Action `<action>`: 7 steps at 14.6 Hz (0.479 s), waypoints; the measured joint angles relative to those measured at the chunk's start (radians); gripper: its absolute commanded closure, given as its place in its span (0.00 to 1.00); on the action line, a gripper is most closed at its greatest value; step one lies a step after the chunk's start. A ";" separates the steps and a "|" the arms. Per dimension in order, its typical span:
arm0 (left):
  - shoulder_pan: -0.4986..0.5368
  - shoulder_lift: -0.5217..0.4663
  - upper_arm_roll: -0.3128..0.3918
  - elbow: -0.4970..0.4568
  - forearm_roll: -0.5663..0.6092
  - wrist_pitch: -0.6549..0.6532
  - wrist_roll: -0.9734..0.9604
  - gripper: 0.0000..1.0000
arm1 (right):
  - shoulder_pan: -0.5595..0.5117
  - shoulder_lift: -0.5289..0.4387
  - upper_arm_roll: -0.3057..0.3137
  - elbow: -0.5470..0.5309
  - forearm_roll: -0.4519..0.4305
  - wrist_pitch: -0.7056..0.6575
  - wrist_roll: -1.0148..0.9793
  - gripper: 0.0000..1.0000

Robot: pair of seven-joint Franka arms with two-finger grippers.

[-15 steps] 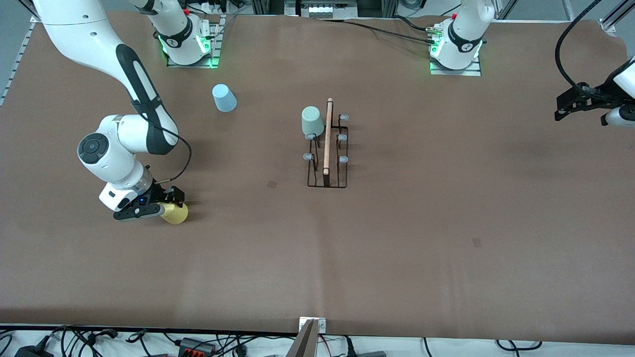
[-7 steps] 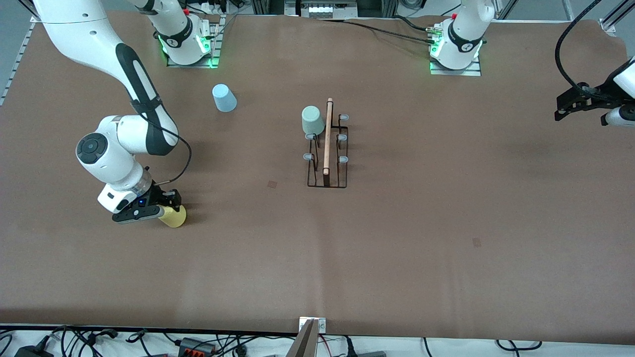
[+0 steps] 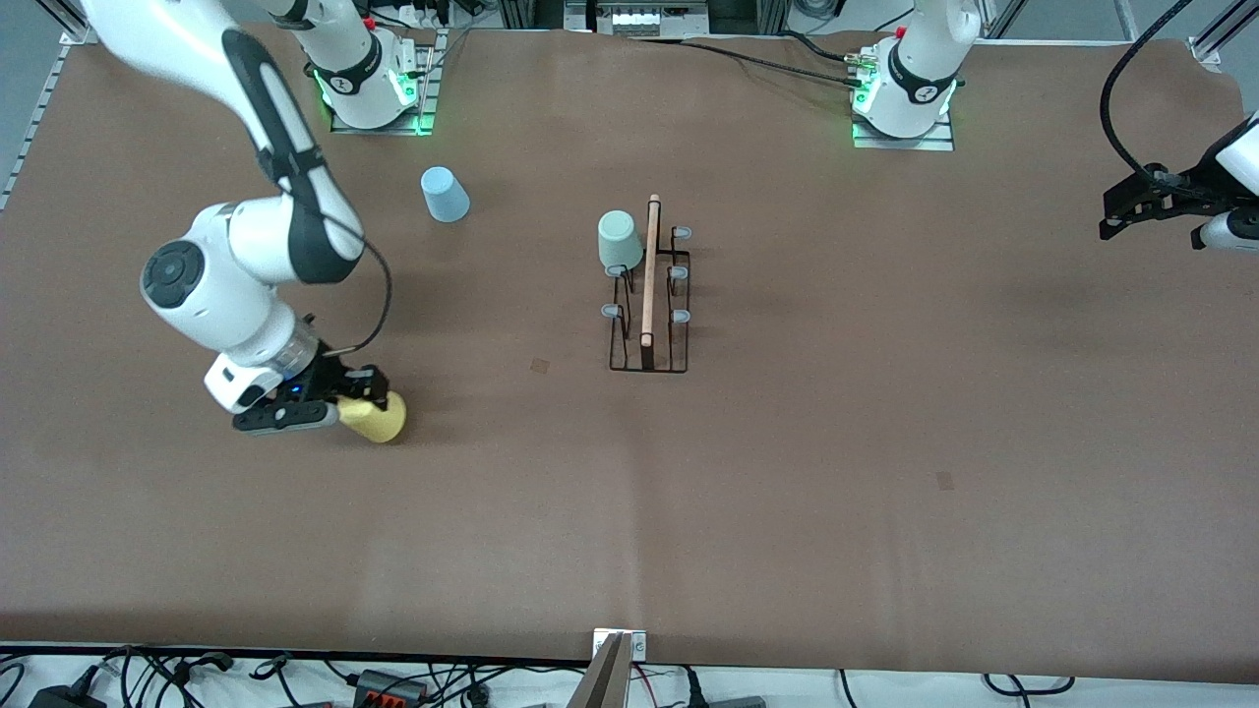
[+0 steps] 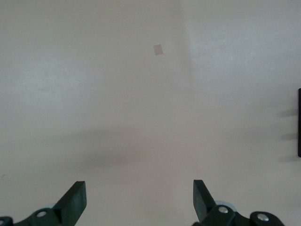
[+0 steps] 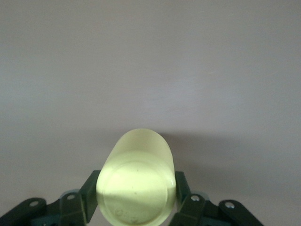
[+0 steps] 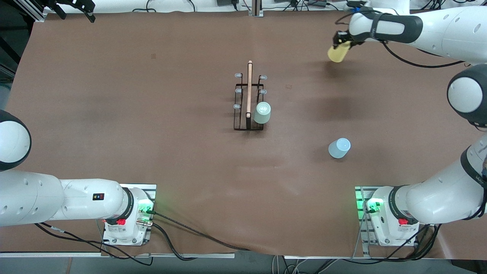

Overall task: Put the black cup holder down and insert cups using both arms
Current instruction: 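Lift the yellow cup with the right gripper and carry it to the rack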

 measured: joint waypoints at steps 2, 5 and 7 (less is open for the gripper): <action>0.000 0.000 0.000 0.000 0.000 0.000 0.000 0.00 | 0.078 -0.033 0.033 0.035 -0.021 -0.082 0.237 0.86; 0.000 0.000 0.000 0.000 0.000 0.000 0.000 0.00 | 0.224 -0.038 0.047 0.144 -0.144 -0.226 0.627 0.86; 0.000 0.000 0.000 0.000 0.000 0.000 0.000 0.00 | 0.294 -0.021 0.060 0.215 -0.175 -0.288 0.817 0.86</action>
